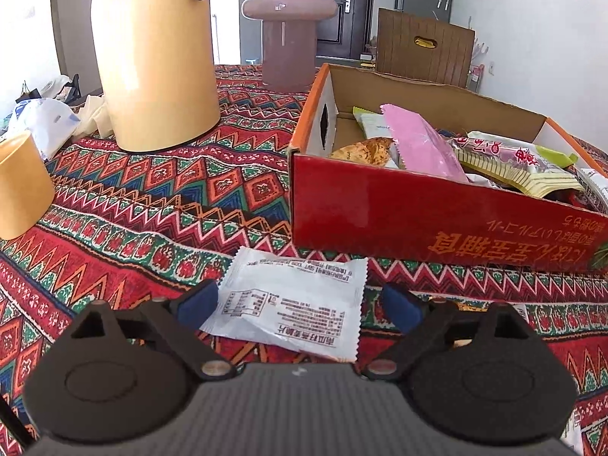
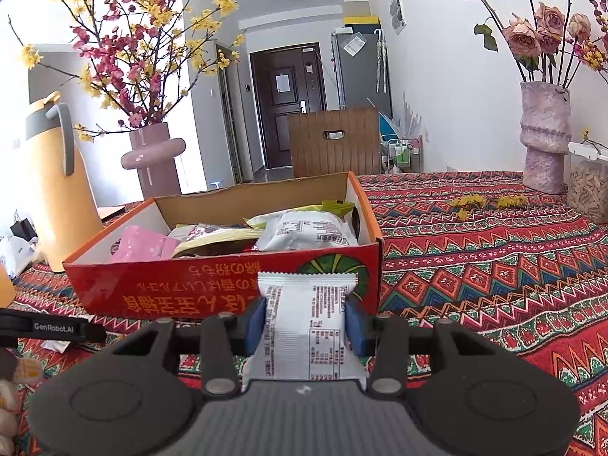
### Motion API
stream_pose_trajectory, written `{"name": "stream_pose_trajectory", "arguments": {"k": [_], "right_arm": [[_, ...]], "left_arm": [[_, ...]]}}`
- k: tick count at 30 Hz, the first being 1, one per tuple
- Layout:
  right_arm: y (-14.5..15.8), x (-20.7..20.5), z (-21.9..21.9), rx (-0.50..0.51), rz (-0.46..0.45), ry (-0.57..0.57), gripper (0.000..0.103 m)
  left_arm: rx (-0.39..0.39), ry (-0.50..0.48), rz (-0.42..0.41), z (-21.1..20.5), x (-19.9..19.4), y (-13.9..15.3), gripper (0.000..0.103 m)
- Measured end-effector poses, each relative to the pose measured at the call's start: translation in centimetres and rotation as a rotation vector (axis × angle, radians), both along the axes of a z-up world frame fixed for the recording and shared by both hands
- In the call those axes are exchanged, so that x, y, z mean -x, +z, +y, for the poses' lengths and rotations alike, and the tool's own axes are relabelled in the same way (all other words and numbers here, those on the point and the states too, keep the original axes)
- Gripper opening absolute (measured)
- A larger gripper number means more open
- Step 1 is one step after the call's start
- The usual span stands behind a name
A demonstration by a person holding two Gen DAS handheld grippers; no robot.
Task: Organize snacks
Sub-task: 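Grasp the orange cookie packet with the left gripper while the right gripper holds its packet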
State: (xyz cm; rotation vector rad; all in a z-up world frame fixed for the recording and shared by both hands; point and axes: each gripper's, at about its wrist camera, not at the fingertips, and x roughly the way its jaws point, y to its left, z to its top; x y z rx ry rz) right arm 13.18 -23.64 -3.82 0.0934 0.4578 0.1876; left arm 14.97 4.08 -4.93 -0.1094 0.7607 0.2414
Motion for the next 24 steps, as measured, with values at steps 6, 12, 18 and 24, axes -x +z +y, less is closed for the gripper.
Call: {"name": "stream_pose_trajectory", "arguments": {"k": [6, 12, 18, 24], "right_arm": [[0.0, -0.1, 0.1, 0.005, 0.004, -0.003, 0.043], [-0.1, -0.2, 0.2, 0.008, 0.008, -0.007, 0.043], [-0.1, -0.2, 0.2, 0.009, 0.006, -0.009, 0.043], [0.0, 0.0, 0.1, 0.009, -0.008, -0.011, 0.043]], "left_arm": [[0.028, 0.011, -0.034, 0.7, 0.8, 0.4, 0.069], [0.056, -0.032, -0.070, 0.8, 1.9, 1.0, 0.046], [0.015, -0.079, -0.105, 0.0, 3.1, 1.5, 0.015], [0.021, -0.099, -0.143, 0.0, 4.1, 2.2, 0.014]]}}
